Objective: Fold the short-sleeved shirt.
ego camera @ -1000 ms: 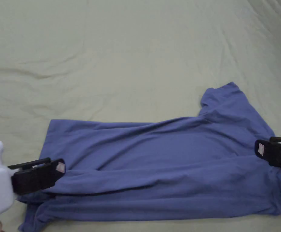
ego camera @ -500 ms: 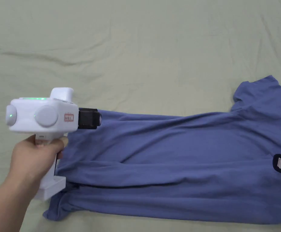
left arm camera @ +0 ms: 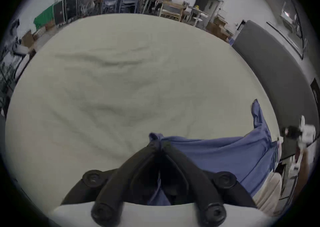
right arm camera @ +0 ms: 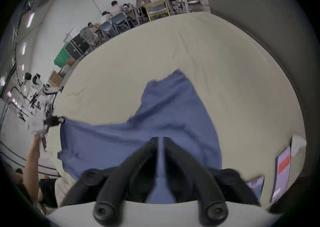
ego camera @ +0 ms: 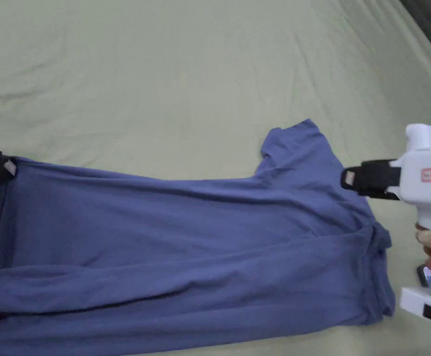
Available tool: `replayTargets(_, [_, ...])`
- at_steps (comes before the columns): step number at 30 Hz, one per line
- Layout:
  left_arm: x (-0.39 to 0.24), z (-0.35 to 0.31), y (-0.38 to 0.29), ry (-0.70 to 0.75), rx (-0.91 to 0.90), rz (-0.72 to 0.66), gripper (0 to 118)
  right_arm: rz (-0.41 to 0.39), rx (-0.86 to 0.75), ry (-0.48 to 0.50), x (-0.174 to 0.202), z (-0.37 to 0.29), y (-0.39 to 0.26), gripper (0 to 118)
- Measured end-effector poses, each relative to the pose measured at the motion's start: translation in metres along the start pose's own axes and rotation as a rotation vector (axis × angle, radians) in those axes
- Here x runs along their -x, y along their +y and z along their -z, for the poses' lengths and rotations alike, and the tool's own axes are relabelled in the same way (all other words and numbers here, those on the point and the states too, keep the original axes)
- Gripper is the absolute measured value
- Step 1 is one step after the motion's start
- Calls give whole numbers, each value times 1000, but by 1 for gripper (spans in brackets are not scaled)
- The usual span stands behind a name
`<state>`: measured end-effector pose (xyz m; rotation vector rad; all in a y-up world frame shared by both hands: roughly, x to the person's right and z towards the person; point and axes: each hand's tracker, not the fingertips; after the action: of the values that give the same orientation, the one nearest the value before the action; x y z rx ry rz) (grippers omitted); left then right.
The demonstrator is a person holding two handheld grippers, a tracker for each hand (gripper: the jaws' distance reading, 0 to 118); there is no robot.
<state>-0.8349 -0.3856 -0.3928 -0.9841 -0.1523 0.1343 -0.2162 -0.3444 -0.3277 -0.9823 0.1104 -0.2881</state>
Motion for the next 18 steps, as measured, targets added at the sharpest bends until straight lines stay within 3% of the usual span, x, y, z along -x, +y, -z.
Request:
replayTargets(1, [1,1,0,-7,9,-6,0,-19,29,-31,-4,14,17,93])
replayTargets(2, [1,2,0,-3,13,-11,0,-70,95,-90,-7,34,30,118])
replayTargets(3, [-2,0,-3,1,15,-15,0,-101,-1,-102,-10,33,40,113])
replayTargets(5, [-5,3,-7,6,24,-22,0,-127,131,-163,-17,52,62,116])
replayTargets(7, [-3,3,-6,9,31,-30,0,-89,260,-202,-31,99,61,115])
replayTargets(8, [-3,4,-7,8,36,-38,0,-64,298,-233,-36,110,59,113])
replayTargets(9, [-3,5,-8,9,41,-39,0,-53,318,-252,-39,117,57,96])
replayTargets(11, [-4,7,-9,13,51,-37,0,-53,296,-244,-31,121,49,22])
replayTargets(12, [-4,8,-9,14,54,-39,0,-48,295,-241,-30,119,47,5])
replayTargets(14, [-7,2,-12,13,58,-42,0,2,207,-207,-23,100,42,5])
replayTargets(16, [-15,-8,-15,15,48,-38,0,-36,217,-110,-19,86,38,5])
replayTargets(18, [-21,-19,-19,1,39,-34,0,-66,171,-123,-13,66,40,4])
